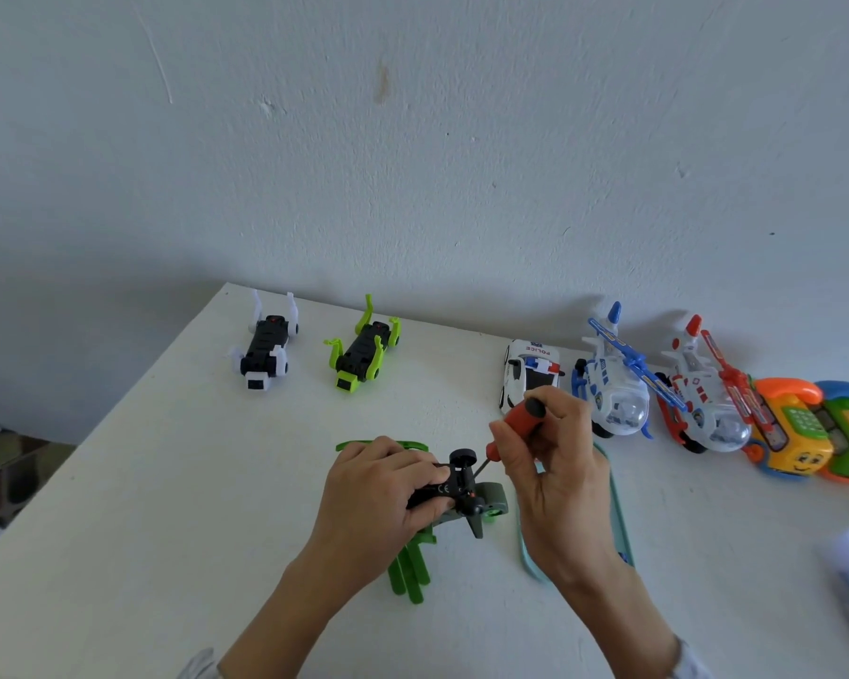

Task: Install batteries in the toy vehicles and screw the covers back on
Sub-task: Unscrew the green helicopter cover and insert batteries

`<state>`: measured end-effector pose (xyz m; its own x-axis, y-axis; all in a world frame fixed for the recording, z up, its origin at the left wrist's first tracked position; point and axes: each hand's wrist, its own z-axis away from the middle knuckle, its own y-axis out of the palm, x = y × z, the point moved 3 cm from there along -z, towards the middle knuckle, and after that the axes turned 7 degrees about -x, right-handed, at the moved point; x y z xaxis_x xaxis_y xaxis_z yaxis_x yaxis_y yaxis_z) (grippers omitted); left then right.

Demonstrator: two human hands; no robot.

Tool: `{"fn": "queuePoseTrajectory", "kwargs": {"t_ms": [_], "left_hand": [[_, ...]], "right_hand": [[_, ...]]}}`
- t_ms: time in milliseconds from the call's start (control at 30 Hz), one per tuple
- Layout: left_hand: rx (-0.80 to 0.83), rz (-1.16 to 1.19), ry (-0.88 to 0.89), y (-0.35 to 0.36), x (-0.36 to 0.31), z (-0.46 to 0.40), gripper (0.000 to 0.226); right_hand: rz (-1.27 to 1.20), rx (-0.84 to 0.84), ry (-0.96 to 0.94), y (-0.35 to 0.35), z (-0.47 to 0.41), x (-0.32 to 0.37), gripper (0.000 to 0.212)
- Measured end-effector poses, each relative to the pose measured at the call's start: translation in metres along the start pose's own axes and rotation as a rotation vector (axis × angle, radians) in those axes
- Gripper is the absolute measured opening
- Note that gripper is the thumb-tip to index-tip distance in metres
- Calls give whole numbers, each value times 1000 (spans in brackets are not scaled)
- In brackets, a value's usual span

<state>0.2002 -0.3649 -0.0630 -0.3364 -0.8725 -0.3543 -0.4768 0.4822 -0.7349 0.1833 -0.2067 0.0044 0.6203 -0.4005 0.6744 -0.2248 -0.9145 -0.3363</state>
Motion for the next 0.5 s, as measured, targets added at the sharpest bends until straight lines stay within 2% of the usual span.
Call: {"fn": "queuePoseTrajectory", "kwargs": {"t_ms": [300,500], "left_hand": [[13,-10,3,-2,-2,-1,33],[22,-27,4,-1,-2,-3,32]], "right_hand": [[-12,70,-5,1,-3,2,24],[-39,110,-80,-4,-15,8,28]]}}
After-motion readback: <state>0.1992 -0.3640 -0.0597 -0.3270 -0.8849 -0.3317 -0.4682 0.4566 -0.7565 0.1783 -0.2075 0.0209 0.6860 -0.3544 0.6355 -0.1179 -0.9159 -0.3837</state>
